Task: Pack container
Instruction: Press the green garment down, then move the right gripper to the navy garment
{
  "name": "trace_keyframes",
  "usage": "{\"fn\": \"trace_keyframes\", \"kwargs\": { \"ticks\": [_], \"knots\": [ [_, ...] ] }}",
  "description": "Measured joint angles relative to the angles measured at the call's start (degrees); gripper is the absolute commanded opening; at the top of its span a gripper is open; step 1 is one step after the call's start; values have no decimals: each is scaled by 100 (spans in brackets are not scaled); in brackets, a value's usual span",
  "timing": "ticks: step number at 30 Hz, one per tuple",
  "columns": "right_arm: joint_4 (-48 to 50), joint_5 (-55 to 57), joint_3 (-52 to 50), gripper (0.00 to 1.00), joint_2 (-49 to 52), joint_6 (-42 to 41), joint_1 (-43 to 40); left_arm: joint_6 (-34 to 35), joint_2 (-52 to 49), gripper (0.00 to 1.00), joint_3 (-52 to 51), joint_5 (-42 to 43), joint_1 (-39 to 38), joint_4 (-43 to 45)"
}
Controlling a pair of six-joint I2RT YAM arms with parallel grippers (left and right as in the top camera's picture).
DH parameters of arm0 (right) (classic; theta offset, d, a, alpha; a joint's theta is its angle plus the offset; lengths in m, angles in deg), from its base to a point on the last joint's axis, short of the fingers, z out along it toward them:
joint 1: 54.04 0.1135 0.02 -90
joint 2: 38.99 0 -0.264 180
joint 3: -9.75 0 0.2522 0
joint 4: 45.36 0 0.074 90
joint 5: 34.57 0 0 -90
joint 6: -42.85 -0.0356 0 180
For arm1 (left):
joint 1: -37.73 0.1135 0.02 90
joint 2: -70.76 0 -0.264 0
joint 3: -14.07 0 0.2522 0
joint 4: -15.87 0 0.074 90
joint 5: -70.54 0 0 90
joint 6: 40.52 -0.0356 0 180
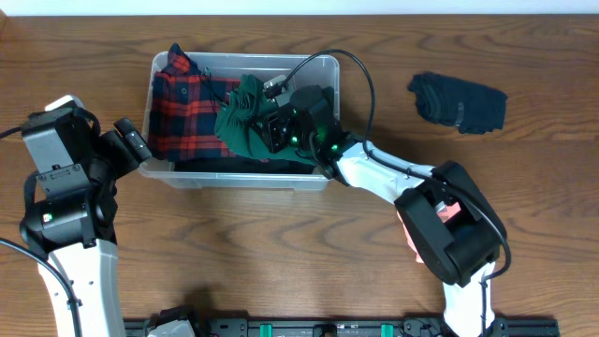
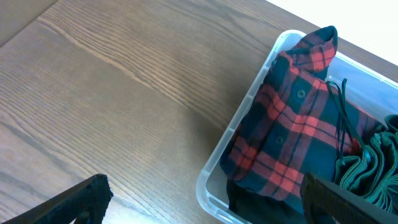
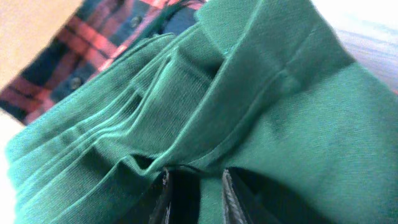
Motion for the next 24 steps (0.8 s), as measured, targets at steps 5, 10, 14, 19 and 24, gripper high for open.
{"fn": "trace_keyframes", "kwargs": {
  "ticks": [5, 10, 14, 19, 24],
  "knots": [
    [-892, -267, -39, 64, -911, 9, -96, 0, 0, 98, 0, 2, 0, 0],
    [-2258, -367, 4, 77, -2868, 142, -949, 0, 0, 98, 0, 0, 0, -2],
    [-3674, -328, 133, 78, -4026, 179, -2304, 0, 0, 98, 0, 0, 0, 2],
    [-5073, -286, 116, 81, -4190, 358, -3950, 0, 0, 98, 0, 0, 0, 2],
    [-4966, -234, 48, 80, -3543, 688, -5241, 0, 0, 98, 0, 2, 0, 2]
  ]
}}
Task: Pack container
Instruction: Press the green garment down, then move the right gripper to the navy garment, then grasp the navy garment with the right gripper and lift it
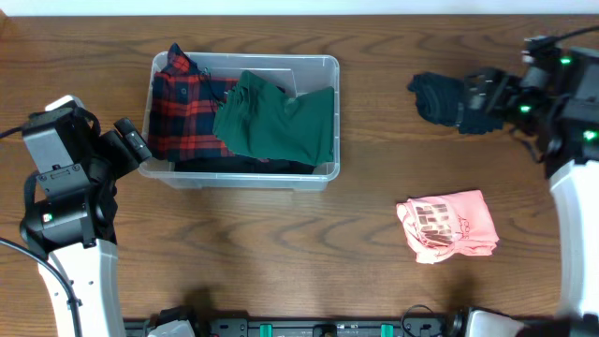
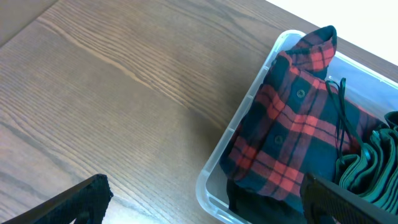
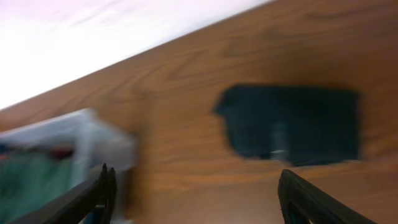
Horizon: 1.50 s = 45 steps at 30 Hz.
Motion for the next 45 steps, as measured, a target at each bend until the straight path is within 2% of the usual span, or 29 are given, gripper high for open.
{"fn": "trace_keyframes", "kwargs": {
  "ticks": [4, 11, 17, 25, 31, 33, 36, 37, 39, 40, 41, 45],
  "knots": [
    [472, -2, -2, 78, 743, 114, -514, 0, 0, 98, 0, 0, 0, -2],
    [1480, -295, -17, 78, 2291, 181, -949, 0, 0, 98, 0, -2, 0, 0],
    [1655, -483, -22, 78, 3121, 179, -1220, 0, 0, 98, 0, 0, 0, -2],
    [1808, -619, -26, 78, 3598, 179, -1419, 0, 0, 98, 0, -2, 0, 0],
    [2041, -1080, 33, 72, 3792, 190, -1379, 0, 0, 98, 0, 0, 0, -2],
    [2118, -1200, 48, 68, 3849, 203, -1316, 0, 0, 98, 0, 0, 0, -2],
    [2210, -1255, 57, 53, 3901, 223, -1189, 0, 0, 98, 0, 0, 0, -2],
    [2229, -1272, 57, 45, 3930, 203, -1141, 0, 0, 98, 0, 0, 0, -2],
    [2253, -1294, 57, 14, 3967, 225, -1071, 0, 0, 98, 0, -2, 0, -2],
    [2236, -1285, 57, 6, 3978, 205, -1056, 0, 0, 98, 0, -2, 0, -2],
    [2232, -1303, 57, 1, 3995, 195, -1038, 0, 0, 98, 0, -2, 0, -2],
    [2194, -1552, 55, 1, 3995, 83, -1054, 0, 0, 98, 0, 0, 0, 0]
  ]
}}
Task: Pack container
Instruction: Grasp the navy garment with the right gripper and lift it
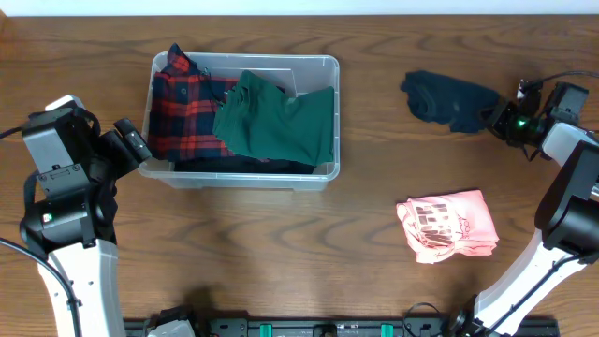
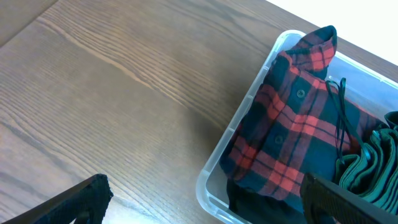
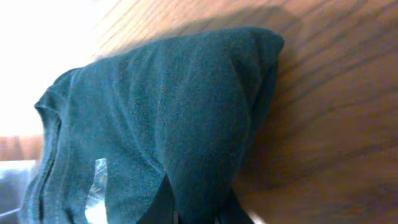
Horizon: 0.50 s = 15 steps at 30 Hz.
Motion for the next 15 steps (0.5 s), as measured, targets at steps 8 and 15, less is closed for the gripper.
{"fn": "trace_keyframes", "kwargs": {
  "ticks": [8, 15],
  "knots": [
    [551, -1775, -195, 1, -612, -1045, 122, 0, 0, 98, 0, 0, 0, -2],
    [2087, -2815, -160, 1, -2494, -2253, 1274, 0, -2, 98, 0, 0, 0, -2]
  ]
}}
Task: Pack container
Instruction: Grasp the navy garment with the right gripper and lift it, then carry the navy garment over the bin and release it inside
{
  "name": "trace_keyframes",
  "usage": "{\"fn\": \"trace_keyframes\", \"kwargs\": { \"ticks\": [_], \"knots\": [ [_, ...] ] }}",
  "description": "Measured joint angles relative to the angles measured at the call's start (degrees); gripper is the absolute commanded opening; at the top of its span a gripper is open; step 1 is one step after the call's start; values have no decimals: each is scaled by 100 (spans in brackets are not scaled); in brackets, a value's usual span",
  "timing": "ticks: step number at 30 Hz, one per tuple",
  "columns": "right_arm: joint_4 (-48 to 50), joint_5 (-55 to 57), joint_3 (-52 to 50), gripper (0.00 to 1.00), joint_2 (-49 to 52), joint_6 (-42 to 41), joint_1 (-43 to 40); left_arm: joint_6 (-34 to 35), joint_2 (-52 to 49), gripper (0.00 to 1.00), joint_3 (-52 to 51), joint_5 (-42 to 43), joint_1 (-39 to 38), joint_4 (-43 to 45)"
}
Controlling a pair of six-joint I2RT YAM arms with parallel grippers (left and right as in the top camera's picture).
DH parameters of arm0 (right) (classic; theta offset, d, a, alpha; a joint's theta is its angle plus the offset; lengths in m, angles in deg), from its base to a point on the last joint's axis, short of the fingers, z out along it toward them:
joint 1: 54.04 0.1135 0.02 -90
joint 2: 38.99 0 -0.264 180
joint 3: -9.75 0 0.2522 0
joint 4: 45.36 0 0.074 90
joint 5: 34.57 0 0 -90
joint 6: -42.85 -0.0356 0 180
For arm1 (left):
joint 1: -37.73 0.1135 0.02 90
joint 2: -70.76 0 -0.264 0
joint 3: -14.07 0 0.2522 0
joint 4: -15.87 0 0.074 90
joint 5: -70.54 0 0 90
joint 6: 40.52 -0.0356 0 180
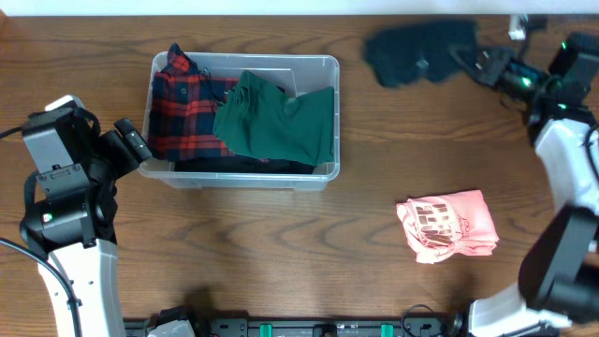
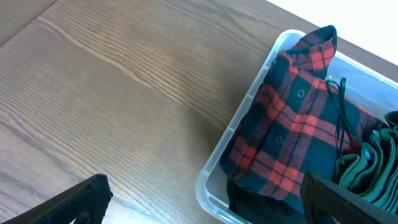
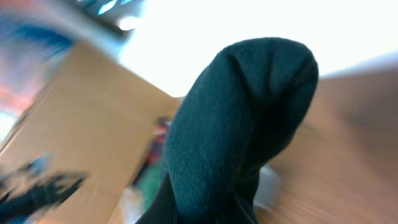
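A clear plastic container point(image 1: 329, 173) sits left of centre, holding a red plaid shirt point(image 1: 180, 105) and a folded green garment point(image 1: 281, 120). My right gripper point(image 1: 465, 62) is shut on a dark teal garment point(image 1: 416, 51) and holds it off the table at the far right, to the right of the container. In the right wrist view that garment point(image 3: 236, 130) fills the middle, blurred. A pink shirt point(image 1: 447, 225) lies on the table at the right front. My left gripper point(image 2: 199, 202) stands open beside the container's left wall point(image 2: 239, 134).
The wooden table's far edge point(image 1: 281, 11) runs close behind the container. The left arm's body point(image 1: 61, 178) stands at the left front.
My right gripper, then shut on the dark teal garment's right end on the table, has lifted it and carried it left toward the far edge. The left arm has not moved.
My right gripper was shut on the green garment inside the container. Then the green garment lay in the container and the gripper was open near the dark teal garment. It then shut on that garment, and now holds it in the air.
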Motion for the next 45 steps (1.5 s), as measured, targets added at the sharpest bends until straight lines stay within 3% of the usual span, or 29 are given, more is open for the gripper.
{"fn": "trace_keyframes", "kwargs": {
  "ticks": [5, 10, 21, 22, 24, 28, 31, 36, 42, 45],
  "knots": [
    [1320, -85, 57, 1, -619, -848, 1123, 0, 0, 98, 0, -2, 0, 2],
    [1226, 651, 57, 1, -599, -1196, 2306, 0, 0, 98, 0, -2, 0, 2],
    [1270, 3722, 55, 1, 992, -1237, 4666, 0, 0, 98, 0, -2, 0, 0],
    [1270, 3965, 55, 8, 1180, -1268, 4811, 0, 0, 98, 0, 0, 0, 0],
    [1274, 4363, 52, 49, 1519, -1340, 5049, 0, 0, 98, 0, -2, 0, 2],
    [1283, 4673, 35, 71, 1794, -1320, 5171, 2, 0, 98, 0, 0, 0, 0],
    [1318, 4666, 33, 76, 1722, -1276, 5119, 0, 0, 98, 0, 0, 0, 2],
    [168, 4535, -9, 75, 973, -929, 4854, 2, -2, 98, 0, 0, 0, 0],
    [-1766, 4540, 9, 74, -968, 7, 3945, 2, -7, 98, 0, -2, 0, 7],
    [-2651, 4562, 52, 66, -1797, 520, 3263, 0, -7, 98, 0, -2, 0, 7]
  ]
}}
